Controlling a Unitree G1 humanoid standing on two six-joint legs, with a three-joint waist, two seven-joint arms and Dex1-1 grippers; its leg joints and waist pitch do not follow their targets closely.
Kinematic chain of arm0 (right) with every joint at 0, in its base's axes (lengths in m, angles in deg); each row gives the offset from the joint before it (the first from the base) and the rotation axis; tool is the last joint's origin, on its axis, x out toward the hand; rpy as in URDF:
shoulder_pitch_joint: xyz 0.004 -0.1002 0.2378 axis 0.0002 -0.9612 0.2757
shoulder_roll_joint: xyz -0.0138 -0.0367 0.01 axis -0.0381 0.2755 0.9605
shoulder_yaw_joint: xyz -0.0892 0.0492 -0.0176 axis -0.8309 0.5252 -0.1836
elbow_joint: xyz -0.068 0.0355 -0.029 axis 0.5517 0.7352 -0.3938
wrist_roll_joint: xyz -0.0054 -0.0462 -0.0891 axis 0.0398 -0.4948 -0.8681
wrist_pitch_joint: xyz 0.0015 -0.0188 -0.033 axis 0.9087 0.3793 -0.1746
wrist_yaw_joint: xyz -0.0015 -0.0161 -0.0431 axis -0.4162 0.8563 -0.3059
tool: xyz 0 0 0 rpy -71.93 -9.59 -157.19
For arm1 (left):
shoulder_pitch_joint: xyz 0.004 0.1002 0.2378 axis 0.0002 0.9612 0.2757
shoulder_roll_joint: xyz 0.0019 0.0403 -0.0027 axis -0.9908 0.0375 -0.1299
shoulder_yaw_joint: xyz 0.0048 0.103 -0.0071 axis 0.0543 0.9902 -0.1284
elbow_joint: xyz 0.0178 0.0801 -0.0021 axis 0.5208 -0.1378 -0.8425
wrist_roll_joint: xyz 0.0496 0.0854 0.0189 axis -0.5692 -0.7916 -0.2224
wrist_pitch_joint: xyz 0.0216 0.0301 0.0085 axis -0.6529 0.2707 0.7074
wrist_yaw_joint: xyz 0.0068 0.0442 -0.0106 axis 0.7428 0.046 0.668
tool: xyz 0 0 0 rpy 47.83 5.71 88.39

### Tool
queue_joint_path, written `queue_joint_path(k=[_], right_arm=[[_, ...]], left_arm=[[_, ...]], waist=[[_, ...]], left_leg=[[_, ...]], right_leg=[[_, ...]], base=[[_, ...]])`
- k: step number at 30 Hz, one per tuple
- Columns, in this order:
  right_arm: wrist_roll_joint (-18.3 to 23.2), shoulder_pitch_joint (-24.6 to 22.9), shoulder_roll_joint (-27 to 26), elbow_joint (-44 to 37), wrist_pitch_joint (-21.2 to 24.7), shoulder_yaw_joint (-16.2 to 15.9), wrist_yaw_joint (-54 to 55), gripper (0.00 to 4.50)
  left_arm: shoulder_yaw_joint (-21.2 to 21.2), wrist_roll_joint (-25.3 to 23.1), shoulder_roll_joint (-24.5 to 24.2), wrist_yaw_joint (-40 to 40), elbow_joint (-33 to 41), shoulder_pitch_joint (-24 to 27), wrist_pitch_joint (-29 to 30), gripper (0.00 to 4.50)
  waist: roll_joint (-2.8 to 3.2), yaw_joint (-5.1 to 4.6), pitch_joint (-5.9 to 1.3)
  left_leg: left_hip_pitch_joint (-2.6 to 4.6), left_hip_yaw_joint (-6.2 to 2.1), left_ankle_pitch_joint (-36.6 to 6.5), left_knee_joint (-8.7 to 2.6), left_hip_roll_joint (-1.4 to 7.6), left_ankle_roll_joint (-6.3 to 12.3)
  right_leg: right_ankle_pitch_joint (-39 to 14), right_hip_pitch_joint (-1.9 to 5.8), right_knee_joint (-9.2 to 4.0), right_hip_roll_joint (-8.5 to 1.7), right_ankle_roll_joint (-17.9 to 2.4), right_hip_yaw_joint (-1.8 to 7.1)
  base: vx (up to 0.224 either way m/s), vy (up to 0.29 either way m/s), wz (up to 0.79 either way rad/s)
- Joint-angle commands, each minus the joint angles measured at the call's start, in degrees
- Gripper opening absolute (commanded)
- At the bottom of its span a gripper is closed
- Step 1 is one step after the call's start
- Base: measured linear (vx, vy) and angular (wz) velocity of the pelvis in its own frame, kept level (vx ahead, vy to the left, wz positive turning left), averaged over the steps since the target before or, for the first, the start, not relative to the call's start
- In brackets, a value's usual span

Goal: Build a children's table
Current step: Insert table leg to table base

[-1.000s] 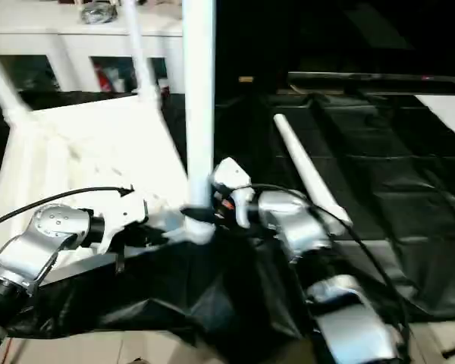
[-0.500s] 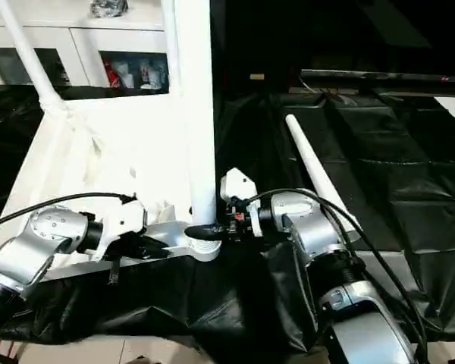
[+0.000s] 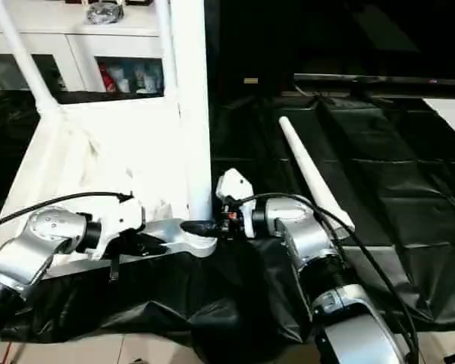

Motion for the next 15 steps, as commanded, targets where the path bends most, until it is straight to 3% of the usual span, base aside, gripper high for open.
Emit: queue_joint_path(k=[1, 5, 8, 11, 15], right_arm=[[-4.2, -0.4, -2.0, 6.9, 0.9, -1.3, 7.1, 1.89], [-4.3, 2.9, -4.7, 12.3, 2.3, 1.8, 18.3, 1.89], [-3.8, 5.9, -7.7, 16.7, 3.7, 4.2, 26.9, 1.89], [-4.2, 7.5, -9.2, 19.2, 4.6, 4.7, 31.0, 1.89], [-5.6, 10.9, -12.8, 25.2, 4.8, 5.2, 39.5, 1.89]], left_arm=[[-1.2, 0.7, 2.2, 2.2, 1.2, -2.5, 0.9, 0.00], [-2.8, 0.9, 4.5, 6.7, 0.2, -4.8, 5.3, 0.00], [-3.9, -0.6, 7.3, 12.9, 0.0, -7.6, 10.9, 0.00], [-4.8, -1.4, 9.6, 17.4, 0.2, -8.9, 14.8, 0.00], [-4.7, -3.6, 16.2, 26.1, 3.0, -9.5, 23.7, 0.00]], waist=[[0.54, -0.60, -1.78], [0.58, -1.73, -1.85], [0.94, -2.34, -2.08], [0.69, -2.19, -2.48], [0.57, -2.15, -2.71]], left_leg=[[0.88, -1.17, -28.1, -4.60, 1.39, -1.90], [0.50, -1.46, -27.6, -4.56, 1.07, -2.41], [0.02, -1.44, -26.1, -4.55, 1.11, -2.55], [-0.34, -0.79, -21.0, -4.08, 0.96, -1.56], [-0.49, -0.51, -17.6, -3.77, 0.94, -1.01]], right_leg=[[-32.0, 0.22, -6.15, -4.31, -7.0, 2.56], [-32.9, 0.56, -6.21, -4.36, -6.7, 2.23], [-29.2, 0.80, -5.70, -4.30, -7.7, 2.33], [-21.3, 1.02, -5.29, -4.08, -9.8, 2.55], [-17.8, 1.36, -4.93, -4.01, -10.9, 2.51]], base=[[0.000, 0.000, 0.00], [0.000, 0.000, 0.00], [0.000, 0.000, 0.00], [0.000, 0.000, 0.00], [0.000, 0.000, 0.00]])
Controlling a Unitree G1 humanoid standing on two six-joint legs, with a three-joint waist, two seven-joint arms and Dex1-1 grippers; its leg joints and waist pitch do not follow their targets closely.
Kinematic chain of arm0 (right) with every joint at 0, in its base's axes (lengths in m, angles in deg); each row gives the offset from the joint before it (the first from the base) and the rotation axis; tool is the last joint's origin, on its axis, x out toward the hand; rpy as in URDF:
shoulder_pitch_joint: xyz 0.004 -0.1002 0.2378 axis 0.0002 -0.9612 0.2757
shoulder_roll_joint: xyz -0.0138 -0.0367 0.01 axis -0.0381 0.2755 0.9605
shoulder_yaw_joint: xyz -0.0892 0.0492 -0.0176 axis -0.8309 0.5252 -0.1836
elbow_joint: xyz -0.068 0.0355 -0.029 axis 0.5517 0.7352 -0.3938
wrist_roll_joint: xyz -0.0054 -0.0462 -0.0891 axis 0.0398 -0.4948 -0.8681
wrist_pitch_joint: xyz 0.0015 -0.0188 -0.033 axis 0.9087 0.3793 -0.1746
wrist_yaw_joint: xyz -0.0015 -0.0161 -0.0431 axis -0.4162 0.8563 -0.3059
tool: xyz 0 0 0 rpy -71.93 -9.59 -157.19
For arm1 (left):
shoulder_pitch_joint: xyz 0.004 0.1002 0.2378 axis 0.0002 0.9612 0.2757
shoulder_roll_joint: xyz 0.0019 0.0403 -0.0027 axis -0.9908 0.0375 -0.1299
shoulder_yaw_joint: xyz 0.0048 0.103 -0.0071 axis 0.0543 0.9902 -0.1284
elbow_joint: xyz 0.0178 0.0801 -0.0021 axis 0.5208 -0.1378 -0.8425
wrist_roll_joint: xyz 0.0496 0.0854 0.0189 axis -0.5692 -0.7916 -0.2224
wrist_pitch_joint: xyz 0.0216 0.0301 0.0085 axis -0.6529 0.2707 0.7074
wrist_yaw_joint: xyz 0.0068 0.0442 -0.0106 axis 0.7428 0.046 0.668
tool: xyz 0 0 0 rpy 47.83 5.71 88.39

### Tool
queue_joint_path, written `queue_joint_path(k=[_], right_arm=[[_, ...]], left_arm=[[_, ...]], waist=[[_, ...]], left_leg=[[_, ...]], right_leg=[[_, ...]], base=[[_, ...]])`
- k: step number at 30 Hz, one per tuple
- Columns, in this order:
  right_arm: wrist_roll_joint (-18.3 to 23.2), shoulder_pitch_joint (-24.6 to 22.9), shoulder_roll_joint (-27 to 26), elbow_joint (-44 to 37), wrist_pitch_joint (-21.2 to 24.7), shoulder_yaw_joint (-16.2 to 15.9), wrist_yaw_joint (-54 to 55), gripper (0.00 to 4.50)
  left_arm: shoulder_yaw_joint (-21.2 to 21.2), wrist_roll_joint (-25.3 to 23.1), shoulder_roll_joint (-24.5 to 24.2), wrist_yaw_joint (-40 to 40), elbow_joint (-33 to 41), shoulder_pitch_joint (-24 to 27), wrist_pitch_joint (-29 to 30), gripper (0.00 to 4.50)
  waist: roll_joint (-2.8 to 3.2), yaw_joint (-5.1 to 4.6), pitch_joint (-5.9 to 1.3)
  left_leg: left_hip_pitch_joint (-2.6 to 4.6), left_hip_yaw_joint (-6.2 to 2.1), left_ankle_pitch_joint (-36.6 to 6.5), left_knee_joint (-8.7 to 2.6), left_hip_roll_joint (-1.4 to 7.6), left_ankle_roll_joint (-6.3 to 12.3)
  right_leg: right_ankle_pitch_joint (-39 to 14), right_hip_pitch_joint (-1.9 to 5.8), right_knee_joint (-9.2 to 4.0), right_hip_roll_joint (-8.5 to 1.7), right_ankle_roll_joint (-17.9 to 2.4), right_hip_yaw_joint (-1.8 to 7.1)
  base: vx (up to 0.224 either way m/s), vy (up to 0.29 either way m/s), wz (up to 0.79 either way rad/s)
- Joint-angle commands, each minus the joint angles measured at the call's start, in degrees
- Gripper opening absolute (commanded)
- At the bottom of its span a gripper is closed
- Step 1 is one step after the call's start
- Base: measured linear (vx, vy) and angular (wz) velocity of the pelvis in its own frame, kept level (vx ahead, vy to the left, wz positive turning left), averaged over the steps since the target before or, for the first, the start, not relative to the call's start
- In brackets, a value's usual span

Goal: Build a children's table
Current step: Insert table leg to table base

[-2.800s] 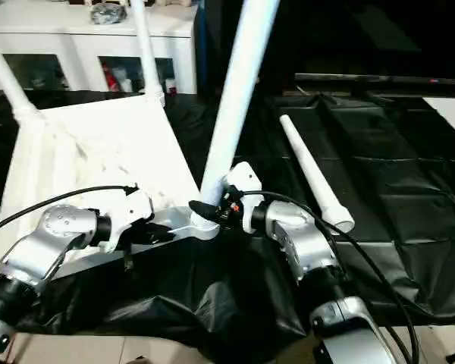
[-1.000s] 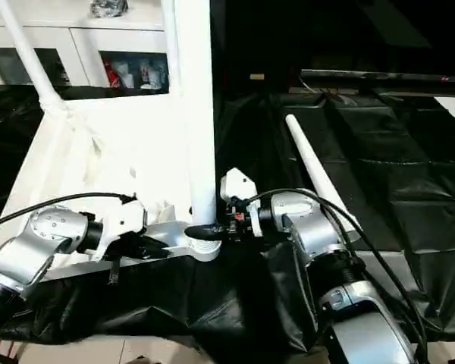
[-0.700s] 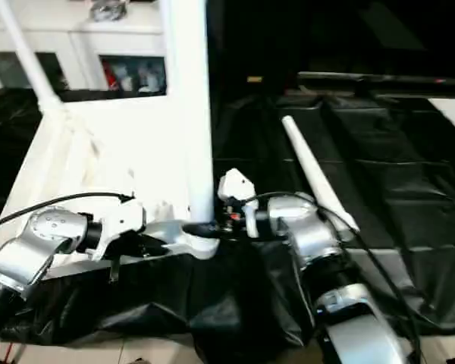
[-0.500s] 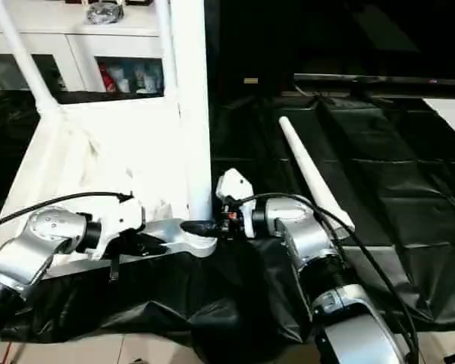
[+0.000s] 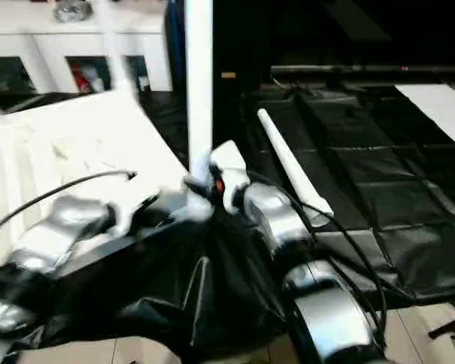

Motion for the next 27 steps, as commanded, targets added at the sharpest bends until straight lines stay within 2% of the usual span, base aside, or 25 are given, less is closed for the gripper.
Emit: queue_joint_path(k=[1, 2, 3, 5, 11, 15, 17, 18, 20, 27], right_arm=[[-2.1, -1.8, -2.7, 7.1, 4.1, -1.3, 3.0, 1.89], [-2.2, -1.0, -3.7, 8.4, 3.9, -1.0, 4.2, 1.89], [-2.3, -0.3, -4.7, 9.5, 3.8, -0.8, 5.1, 1.89], [-2.3, 0.1, -5.3, 10.1, 3.7, -0.8, 5.3, 1.89], [-2.8, 0.4, -5.8, 11.3, 3.2, -0.6, 4.7, 1.89], [-3.6, 0.7, -5.8, 12.3, 2.7, -0.6, 4.9, 1.89], [-2.5, 1.0, -5.9, 12.6, 2.6, 0.5, 3.7, 1.89], [-2.3, 1.2, -5.9, 12.6, 2.6, 0.8, 3.7, 2.24], [-1.9, 1.5, -6.0, 12.5, 2.5, 1.6, 3.7, 2.59], [-2.3, 2.4, -5.8, 11.9, 0.6, 1.9, 2.0, 3.22]], left_arm=[[-0.5, 0.0, 3.0, 3.3, 4.7, -2.3, 2.5, 0.00], [0.2, -0.5, 4.2, 4.6, 5.1, -2.3, 3.5, 0.00], [0.9, -0.8, 5.2, 5.8, 5.4, -2.2, 4.3, 0.00], [1.0, -0.9, 5.5, 6.5, 5.3, -2.2, 4.9, 0.00], [0.5, -1.1, 5.2, 6.9, 5.7, -2.2, 6.2, 0.00], [0.3, -1.1, 5.0, 6.7, 6.2, -2.0, 6.6, 0.00], [0.4, -0.8, 4.5, 6.4, 6.6, -1.9, 6.1, 0.00], [0.5, -0.7, 4.3, 6.1, 6.6, -1.9, 5.8, 0.00], [0.7, -0.8, 3.9, 5.6, 6.7, -1.8, 4.9, 0.00], [1.2, -0.4, 2.3, 3.4, 7.7, -1.2, 3.0, 0.00]], waist=[[0.56, 0.25, -2.93], [0.60, 0.40, -2.97], [0.25, 0.25, -2.99], [0.46, 0.32, -2.91], [0.31, 0.16, -2.64], [0.40, 0.02, -2.67], [0.46, -0.11, -2.68], [0.45, -0.17, -2.69], [0.54, -0.24, -2.76], [0.58, -0.35, -3.01]], left_leg=[[-0.11, -0.34, -16.3, -3.66, 0.89, -0.60], [-0.05, -0.30, -16.1, -3.61, 0.86, -0.35], [-0.32, -0.30, -15.2, -3.64, 0.90, -0.04], [-0.19, -0.27, -15.4, -3.62, 0.91, 0.20], [-0.05, -0.30, -18.0, -3.76, 0.88, 0.15], [0.05, -0.34, -18.1, -3.79, 0.93, 0.14], [0.01, -0.34, -18.4, -3.77, 0.91, 0.16], [0.04, -0.33, -18.5, -3.74, 0.88, 0.19], [0.01, -0.37, -18.1, -3.76, 0.92, 0.28], [-0.16, -0.22, -15.7, -3.55, 0.97, 0.82]], right_leg=[[-16.4, 2.52, -4.93, -4.05, -10.9, 2.61], [-15.8, 2.54, -4.95, -4.00, -10.9, 2.56], [-14.3, 2.71, -4.64, -3.95, -11.3, 2.56], [-14.6, 2.64, -4.79, -3.94, -11.3, 2.45], [-19.4, 2.44, -5.24, -3.97, -9.9, 2.46], [-18.7, 2.35, -5.18, -3.93, -10.1, 2.47], [-18.6, 2.35, -5.20, -3.96, -10.3, 2.48], [-18.6, 2.37, -5.21, -3.95, -10.3, 2.49], [-17.5, 2.42, -5.08, -3.94, -10.7, 2.50], [-12.1, 2.75, -4.50, -3.94, -12.6, 2.50]], base=[[0.000, 0.000, 0.00], [0.000, 0.000, 0.00], [0.000, 0.000, 0.00], [0.000, 0.000, 0.00], [0.000, 0.000, 0.00], [0.000, 0.000, 0.00], [0.000, 0.000, 0.00], [0.000, 0.000, 0.00], [0.000, 0.000, 0.00], [0.000, 0.000, 0.00]])
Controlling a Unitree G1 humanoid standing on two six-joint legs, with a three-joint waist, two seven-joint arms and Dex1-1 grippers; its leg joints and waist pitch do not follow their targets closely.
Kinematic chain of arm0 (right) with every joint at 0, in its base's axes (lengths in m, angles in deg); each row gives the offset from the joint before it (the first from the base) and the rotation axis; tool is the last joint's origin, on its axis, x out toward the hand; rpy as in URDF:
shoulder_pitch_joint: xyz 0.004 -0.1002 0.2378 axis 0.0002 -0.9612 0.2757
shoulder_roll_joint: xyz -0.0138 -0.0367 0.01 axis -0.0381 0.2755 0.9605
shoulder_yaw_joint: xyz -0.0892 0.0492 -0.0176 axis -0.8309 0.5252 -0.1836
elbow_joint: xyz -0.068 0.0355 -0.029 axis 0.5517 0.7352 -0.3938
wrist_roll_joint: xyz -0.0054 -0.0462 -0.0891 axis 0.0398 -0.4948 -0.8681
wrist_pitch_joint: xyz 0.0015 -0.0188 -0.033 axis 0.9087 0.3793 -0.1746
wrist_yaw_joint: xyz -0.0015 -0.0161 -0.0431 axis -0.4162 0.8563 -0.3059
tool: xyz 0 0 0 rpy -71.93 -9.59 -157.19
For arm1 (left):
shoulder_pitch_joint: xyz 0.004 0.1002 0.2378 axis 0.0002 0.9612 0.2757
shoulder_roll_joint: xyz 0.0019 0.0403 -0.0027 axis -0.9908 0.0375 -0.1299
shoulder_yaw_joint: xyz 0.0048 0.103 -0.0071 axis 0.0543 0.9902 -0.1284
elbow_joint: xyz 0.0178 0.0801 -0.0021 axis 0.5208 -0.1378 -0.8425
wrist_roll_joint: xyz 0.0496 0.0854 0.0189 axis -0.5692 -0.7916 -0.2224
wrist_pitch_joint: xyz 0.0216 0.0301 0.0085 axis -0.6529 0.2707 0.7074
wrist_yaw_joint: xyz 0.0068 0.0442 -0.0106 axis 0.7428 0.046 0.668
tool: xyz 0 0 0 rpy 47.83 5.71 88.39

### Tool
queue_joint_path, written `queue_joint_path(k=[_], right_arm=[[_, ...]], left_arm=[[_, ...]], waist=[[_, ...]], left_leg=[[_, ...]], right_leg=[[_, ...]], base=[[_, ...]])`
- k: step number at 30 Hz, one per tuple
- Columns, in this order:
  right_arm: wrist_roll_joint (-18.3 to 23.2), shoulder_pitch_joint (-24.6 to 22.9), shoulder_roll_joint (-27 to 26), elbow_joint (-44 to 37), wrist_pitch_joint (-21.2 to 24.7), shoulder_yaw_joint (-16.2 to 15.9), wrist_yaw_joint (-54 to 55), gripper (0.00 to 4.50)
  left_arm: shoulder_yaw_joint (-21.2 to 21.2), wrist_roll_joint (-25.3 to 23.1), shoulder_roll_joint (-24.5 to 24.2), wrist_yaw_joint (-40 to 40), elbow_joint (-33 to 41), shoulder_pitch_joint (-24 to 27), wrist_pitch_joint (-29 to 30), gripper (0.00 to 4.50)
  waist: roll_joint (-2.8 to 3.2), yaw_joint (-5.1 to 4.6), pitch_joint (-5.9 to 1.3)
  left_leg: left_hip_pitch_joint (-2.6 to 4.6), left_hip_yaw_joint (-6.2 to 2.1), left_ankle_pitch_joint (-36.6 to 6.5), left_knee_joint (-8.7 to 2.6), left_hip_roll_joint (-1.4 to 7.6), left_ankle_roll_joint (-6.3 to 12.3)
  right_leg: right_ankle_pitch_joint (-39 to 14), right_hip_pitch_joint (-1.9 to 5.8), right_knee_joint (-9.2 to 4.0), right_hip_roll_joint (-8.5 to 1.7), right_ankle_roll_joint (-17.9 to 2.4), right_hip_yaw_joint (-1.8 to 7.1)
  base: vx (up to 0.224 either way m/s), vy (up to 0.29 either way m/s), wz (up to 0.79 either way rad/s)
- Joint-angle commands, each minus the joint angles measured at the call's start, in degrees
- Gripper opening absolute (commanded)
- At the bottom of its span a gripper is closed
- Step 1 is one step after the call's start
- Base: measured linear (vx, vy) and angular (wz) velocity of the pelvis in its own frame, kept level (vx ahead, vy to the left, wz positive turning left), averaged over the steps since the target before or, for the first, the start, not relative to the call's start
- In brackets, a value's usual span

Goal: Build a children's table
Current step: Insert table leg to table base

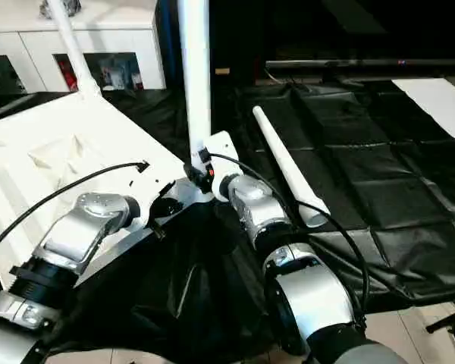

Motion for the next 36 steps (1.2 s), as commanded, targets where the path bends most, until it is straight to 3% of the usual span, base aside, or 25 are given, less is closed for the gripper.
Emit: queue_joint_path(k=[1, 7, 9, 14, 18, 23, 27, 36], right_arm=[[-0.6, -1.6, -2.7, 3.4, 1.6, -1.9, -3.3, 3.33], [-1.2, -1.3, -2.3, 2.1, -0.7, -2.1, -5.9, 3.85], [-1.4, -1.4, -1.8, 1.1, -1.5, -2.6, -7.6, 3.95], [-0.7, -3.9, 1.4, -5.9, -1.8, -4.1, -15.9, 3.95], [0.1, -6.6, 4.3, -11.6, -0.9, -4.7, -20.9, 3.95], [-0.5, -9.5, 7.4, -16.9, 0.1, -5.9, -25.1, 3.95], [-0.4, -12.1, 10.2, -21.9, 1.9, -7.2, -28.7, 3.95], [0.1, -15.9, 14.8, -30.3, 5.4, -9.2, -34.7, 3.95]], left_arm=[[0.8, 1.3, 0.4, -1.0, 4.1, -1.1, -2.6, 0.00], [1.1, 1.4, -0.8, -2.5, 4.2, -0.6, -4.8, 0.00], [1.2, 1.5, -1.3, -3.3, 4.2, -0.3, -6.0, 0.00], [1.3, 1.6, -3.7, -5.9, 3.5, 1.1, -10.7, 0.00], [1.4, 2.5, -5.4, -8.9, 3.8, 2.1, -12.5, 0.00], [1.6, 3.2, -6.8, -11.7, 4.0, 2.8, -14.7, 0.00], [1.7, 4.7, -8.0, -15.1, 4.6, 3.2, -15.8, 0.00], [2.7, 6.4, -10.3, -21.2, 6.4, 4.3, -17.9, 0.00]], waist=[[0.59, 0.51, -3.03], [0.42, 0.41, -3.05], [0.41, 0.46, -3.20], [0.40, 1.01, -3.30], [0.26, 1.80, -3.22], [0.65, 2.39, -3.28], [0.43, 2.94, -3.30], [0.39, 3.49, -3.31]], left_leg=[[-0.07, -0.25, -15.1, -3.41, 0.98, 1.18], [-0.25, -0.24, -14.5, -3.33, 1.02, 1.58], [-0.35, -0.23, -13.1, -3.21, 1.07, 1.93], [-0.19, 0.00, -10.7, -2.96, 1.19, 3.44], [-0.13, 0.05, -11.0, -3.01, 1.18, 3.45], [0.05, 0.03, -11.0, -2.95, 1.30, 2.89], [0.02, 0.09, -10.1, -2.84, 1.17, 2.86], [0.03, 0.06, -10.1, -2.78, 1.17, 2.59]], right_leg=[[-11.4, 2.97, -4.40, -3.95, -12.6, 2.50], [-11.6, 3.01, -4.42, -4.02, -12.8, 2.47], [-9.5, 3.12, -4.17, -4.05, -13.1, 2.51], [-4.2, 3.18, -3.56, -3.89, -14.2, 2.51], [-5.6, 3.30, -3.69, -3.87, -13.5, 2.55], [-5.7, 3.11, -3.58, -3.90, -13.5, 2.59], [-4.6, 3.23, -3.49, -3.75, -13.1, 2.60], [-5.3, 3.26, -3.50, -3.73, -12.5, 2.58]], base=[[0.000, 0.000, 0.00], [0.000, 0.000, 0.00], [0.000, 0.000, 0.00], [0.000, 0.000, 0.00], [0.000, 0.000, 0.00], [0.000, 0.000, 0.00], [0.000, 0.000, 0.00], [0.000, 0.000, 0.00]])
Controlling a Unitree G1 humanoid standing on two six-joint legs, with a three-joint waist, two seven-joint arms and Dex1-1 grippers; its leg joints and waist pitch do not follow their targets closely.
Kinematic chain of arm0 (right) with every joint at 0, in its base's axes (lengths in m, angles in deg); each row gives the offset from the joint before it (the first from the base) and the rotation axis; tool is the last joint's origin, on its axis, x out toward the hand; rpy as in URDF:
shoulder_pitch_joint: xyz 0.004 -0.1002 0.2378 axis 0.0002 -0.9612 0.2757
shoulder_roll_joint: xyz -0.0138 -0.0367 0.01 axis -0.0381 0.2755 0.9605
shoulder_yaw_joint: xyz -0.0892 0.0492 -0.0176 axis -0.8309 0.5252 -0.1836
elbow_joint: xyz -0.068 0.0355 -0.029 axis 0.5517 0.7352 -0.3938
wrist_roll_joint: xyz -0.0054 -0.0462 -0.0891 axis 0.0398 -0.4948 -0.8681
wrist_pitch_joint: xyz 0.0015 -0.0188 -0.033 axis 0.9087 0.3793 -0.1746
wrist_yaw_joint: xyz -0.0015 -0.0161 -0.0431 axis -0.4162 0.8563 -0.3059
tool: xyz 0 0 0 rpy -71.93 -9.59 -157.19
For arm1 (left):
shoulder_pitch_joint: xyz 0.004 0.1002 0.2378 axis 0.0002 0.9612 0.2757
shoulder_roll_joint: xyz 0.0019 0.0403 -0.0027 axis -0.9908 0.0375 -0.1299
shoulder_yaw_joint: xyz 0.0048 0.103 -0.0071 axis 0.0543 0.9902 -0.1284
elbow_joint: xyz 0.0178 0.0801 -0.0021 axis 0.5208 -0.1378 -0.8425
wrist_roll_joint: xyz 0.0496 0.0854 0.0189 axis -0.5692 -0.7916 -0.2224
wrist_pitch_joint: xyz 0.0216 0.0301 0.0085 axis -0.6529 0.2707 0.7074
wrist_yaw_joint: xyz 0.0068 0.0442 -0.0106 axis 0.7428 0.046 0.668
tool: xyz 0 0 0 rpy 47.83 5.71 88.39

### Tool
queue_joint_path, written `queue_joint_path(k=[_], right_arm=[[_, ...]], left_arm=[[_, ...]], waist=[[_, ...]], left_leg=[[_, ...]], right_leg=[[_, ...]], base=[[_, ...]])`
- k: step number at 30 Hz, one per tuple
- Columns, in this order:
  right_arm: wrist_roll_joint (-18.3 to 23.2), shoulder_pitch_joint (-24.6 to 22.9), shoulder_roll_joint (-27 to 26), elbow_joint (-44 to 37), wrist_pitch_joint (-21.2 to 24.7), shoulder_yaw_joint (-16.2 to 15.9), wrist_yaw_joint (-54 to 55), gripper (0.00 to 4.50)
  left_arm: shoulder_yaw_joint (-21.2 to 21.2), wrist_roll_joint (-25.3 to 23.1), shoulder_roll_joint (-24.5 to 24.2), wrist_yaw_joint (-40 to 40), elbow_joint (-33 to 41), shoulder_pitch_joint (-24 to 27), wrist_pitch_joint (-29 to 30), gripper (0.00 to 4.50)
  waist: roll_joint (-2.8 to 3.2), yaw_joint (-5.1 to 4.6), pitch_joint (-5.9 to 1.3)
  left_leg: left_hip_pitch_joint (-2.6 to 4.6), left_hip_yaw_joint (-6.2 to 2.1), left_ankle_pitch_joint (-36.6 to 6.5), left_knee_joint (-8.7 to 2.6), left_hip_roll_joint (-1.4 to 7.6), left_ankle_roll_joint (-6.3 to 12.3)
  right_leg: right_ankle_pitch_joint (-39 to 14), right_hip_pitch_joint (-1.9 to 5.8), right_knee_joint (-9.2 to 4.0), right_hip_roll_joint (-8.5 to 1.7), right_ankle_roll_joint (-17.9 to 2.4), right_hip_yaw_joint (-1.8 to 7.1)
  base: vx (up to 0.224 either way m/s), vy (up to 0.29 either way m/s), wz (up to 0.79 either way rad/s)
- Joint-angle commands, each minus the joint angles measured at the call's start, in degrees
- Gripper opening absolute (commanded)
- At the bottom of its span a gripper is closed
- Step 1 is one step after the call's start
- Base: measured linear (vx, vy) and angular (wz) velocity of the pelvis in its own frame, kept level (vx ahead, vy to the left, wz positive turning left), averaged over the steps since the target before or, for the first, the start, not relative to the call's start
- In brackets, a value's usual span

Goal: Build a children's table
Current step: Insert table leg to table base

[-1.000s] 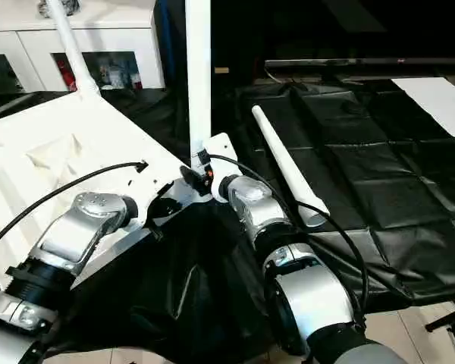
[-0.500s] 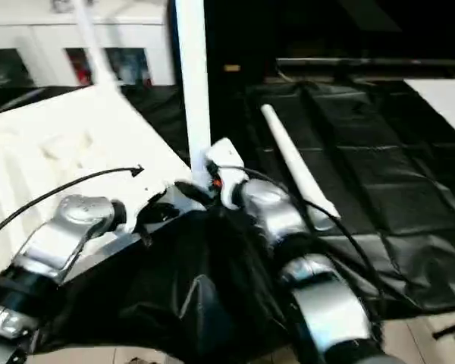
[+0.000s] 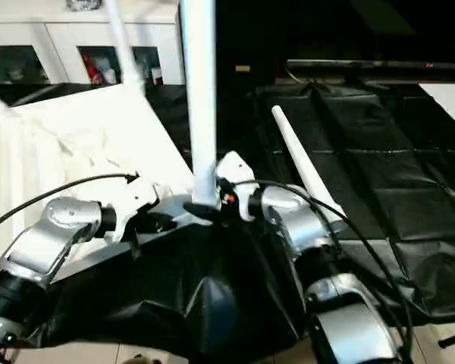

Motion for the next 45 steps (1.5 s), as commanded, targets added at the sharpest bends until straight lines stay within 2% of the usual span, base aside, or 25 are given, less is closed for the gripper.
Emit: queue_joint_path(k=[1, 6, 8, 12, 13, 15, 19, 21, 22, 27, 30, 32, 34, 35, 36, 37, 38, 39, 41, 43, 45], right_arm=[[0.2, -1.1, 0.8, -2.0, 1.7, -1.5, -2.1, 3.95], [0.6, -1.9, 1.6, -4.1, 3.2, -1.9, -3.1, 3.95], [0.7, -2.4, 2.1, -5.3, 4.4, -2.0, -3.5, 3.61], [0.6, -2.6, 2.2, -5.8, 4.9, -2.2, -3.7, 3.46], [0.5, -2.7, 2.2, -5.9, 5.1, -2.4, -3.7, 3.17], [0.4, -2.9, 2.2, -5.9, 5.2, -2.6, -3.7, 3.16], [0.3, -3.5, 2.3, -6.7, 5.7, -3.0, -3.7, 2.73], [0.2, -3.7, 2.3, -6.8, 5.9, -3.1, -3.6, 2.67], [0.2, -3.8, 2.2, -6.7, 5.9, -3.2, -3.6, 2.45], [0.2, -4.2, 1.7, -5.3, 6.3, -3.1, -3.2, 2.18], [0.7, -5.3, -0.8, -2.4, 7.3, -1.7, 0.6, 2.11], [0.8, -5.6, -2.2, -1.2, 7.7, -0.9, 3.3, 2.07], [0.7, -5.6, -2.9, -0.6, 7.9, -0.5, 4.7, 2.07], [0.8, -5.3, -4.8, 1.0, 8.5, 0.4, 7.8, 2.06], [1.0, -4.8, -6.7, 2.6, 9.1, 1.3, 11.0, 2.05], [1.1, -3.9, -8.8, 4.7, 9.8, 2.3, 14.7, 2.05], [1.2, -3.2, -10.2, 6.2, 10.2, 2.8, 17.2, 2.05], [1.2, -2.7, -11.0, 7.3, 10.3, 3.1, 18.9, 2.04], [1.1, -0.5, -14.0, 11.2, 11.0, 4.5, 24.7, 2.04], [0.5, 1.8, -16.2, 14.8, 11.0, 5.5, 30.1, 2.04], [0.8, 3.3, -17.5, 16.9, 11.1, 6.4, 32.6, 2.04]], left_arm=[[0.6, 2.1, 0.0, -2.5, 4.3, -0.5, -2.7, 0.00], [0.7, 2.3, -0.5, -3.3, 4.3, -0.5, -2.9, 0.00], [0.6, 2.5, -0.9, -4.2, 4.5, -0.4, -2.9, 0.00], [0.5, 2.5, -1.2, -4.7, 4.7, -0.2, -3.0, 0.00], [0.5, 2.5, -1.2, -4.8, 4.8, -0.2, -3.0, 0.00], [0.6, 2.4, -1.3, -4.9, 4.8, -0.1, -3.0, 0.00], [0.6, 2.5, -1.4, -5.1, 5.1, 0.1, -2.8, 0.00], [0.6, 2.5, -1.4, -5.1, 5.2, 0.1, -2.8, 0.00], [0.6, 2.5, -1.5, -5.2, 5.2, 0.2, -2.8, 0.00], [0.6, 2.4, -1.4, -5.2, 5.0, 0.3, -2.5, 0.00], [-0.1, 1.4, 1.1, -0.8, 2.5, -1.4, 0.1, 0.00], [-0.6, 0.9, 2.4, 1.6, 1.2, -2.5, 1.3, 0.00], [-0.7, 0.8, 3.0, 2.4, 0.6, -3.0, 1.6, 0.00], [-1.1, 0.3, 4.8, 5.1, -1.0, -4.4, 2.8, 0.00], [-1.6, -0.2, 6.6, 7.8, -2.7, -5.8, 4.1, 0.00], [-2.2, -0.5, 8.9, 10.9, -4.5, -7.4, 5.6, 0.00], [-2.8, -0.6, 10.5, 13.3, -5.8, -8.5, 7.1, 0.00], [-3.1, -0.8, 11.5, 14.7, -6.6, -9.2, 7.8, 0.00], [-3.4, -1.8, 14.3, 19.1, -9.0, -11.3, 9.4, 0.00], [-2.9, -2.7, 16.1, 21.4, -10.8, -12.7, 9.6, 0.00], [-2.8, -3.1, 16.9, 22.7, -11.6, -13.4, 9.5, 0.00]], waist=[[0.59, -0.02, -3.67], [0.45, 0.22, -3.58], [0.43, 0.40, -3.64], [0.52, 0.68, -3.75], [0.49, 0.64, -3.74], [0.45, 0.67, -3.75], [0.44, 0.72, -3.76], [0.51, 0.73, -3.76], [0.45, 0.70, -3.74], [0.49, 0.67, -3.77], [0.39, 0.57, -3.74], [0.40, 0.48, -3.44], [0.40, 0.35, -3.10], [0.39, 0.27, -3.07], [0.42, 0.08, -2.74], [0.39, -0.10, -2.68], [0.66, -0.12, -2.68], [0.50, -0.37, -2.60], [0.59, -0.63, -2.80], [0.67, -1.31, -2.83], [0.62, -1.54, -2.91]], left_leg=[[0.55, 0.02, -9.9, -2.98, 1.15, 2.50], [0.62, 0.03, -10.5, -2.99, 1.13, 2.13], [0.63, 0.05, -10.5, -2.95, 1.10, 1.96], [0.64, -0.01, -9.6, -2.90, 1.16, 1.90], [0.61, -0.01, -9.7, -2.90, 1.09, 1.84], [0.60, 0.00, -9.7, -2.87, 1.06, 1.79], [0.61, 0.00, -9.6, -2.83, 1.05, 1.83], [0.61, -0.04, -9.8, -2.84, 1.08, 1.77], [0.60, -0.03, -9.8, -2.83, 1.07, 1.74], [0.61, -0.07, -10.1, -2.81, 1.06, 1.55], [0.62, -0.01, -10.1, -2.80, 1.07, 1.65], [0.74, -0.01, -11.6, -2.96, 1.02, 1.10], [0.96, -0.15, -14.7, -3.23, 0.88, 0.08], [0.99, -0.22, -15.5, -3.29, 0.87, -0.17], [1.40, -0.19, -17.6, -3.41, 0.80, -0.57], [1.66, -0.30, -18.9, -3.45, 0.71, -0.92], [1.85, -0.42, -19.6, -3.43, 0.68, -1.16], [1.96, -0.50, -20.3, -3.42, 0.56, -1.51], [1.84, -0.76, -20.4, -3.44, 0.52, -1.46], [1.61, -0.74, -20.2, -3.38, 0.40, -1.34], [1.38, -0.91, -20.5, -3.41, 0.38, -1.15]], right_leg=[[-5.1, 3.55, -3.52, -3.71, -12.4, 2.64], [-6.2, 3.45, -3.64, -3.66, -12.3, 2.62], [-6.6, 3.49, -3.65, -3.64, -12.0, 2.65], [-4.3, 3.47, -3.36, -3.57, -12.2, 2.60], [-4.3, 3.51, -3.34, -3.54, -12.3, 2.57], [-4.6, 3.56, -3.39, -3.62, -12.2, 2.59], [-4.8, 3.56, -3.38, -3.60, -12.1, 2.60], [-5.0, 3.56, -3.37, -3.61, -12.0, 2.58], [-5.1, 3.56, -3.39, -3.61, -12.0, 2.59], [-5.7, 3.59, -3.41, -3.65, -11.9, 2.59], [-5.4, 3.53, -3.40, -3.65, -12.1, 2.62], [-8.3, 3.40, -3.83, -3.71, -11.8, 2.60], [-15.6, 3.37, -4.55, -3.86, -10.1, 2.53], [-17.3, 3.39, -4.64, -3.91, -9.5, 2.52], [-21.2, 2.94, -5.20, -3.82, -8.5, 2.51], [-24.4, 2.84, -5.52, -3.89, -7.7, 2.47], [-25.7, 2.73, -5.62, -4.00, -7.4, 2.44], [-27.7, 2.67, -5.95, -3.98, -6.7, 2.27], [-28.0, 2.82, -6.03, -4.06, -6.2, 2.12], [-27.2, 2.59, -6.06, -3.94, -6.5, 2.13], [-26.8, 2.88, -5.98, -4.01, -6.4, 2.02]], base=[[0.000, 0.000, 0.00], [0.000, 0.000, 0.00], [0.000, 0.000, 0.00], [0.000, 0.000, 0.00], [0.000, 0.000, 0.00], [0.000, 0.000, 0.00], [0.000, 0.000, 0.00], [0.000, 0.000, 0.00], [0.000, 0.000, 0.00], [0.000, 0.000, 0.00], [0.000, 0.000, 0.00], [0.000, 0.000, 0.00], [0.000, 0.000, 0.00], [0.000, 0.000, 0.00], [0.000, 0.000, 0.00], [0.000, 0.000, 0.00], [0.000, 0.000, 0.00], [0.000, 0.000, 0.00], [0.000, 0.000, 0.00], [0.000, 0.000, 0.00], [0.000, 0.000, 0.00]])
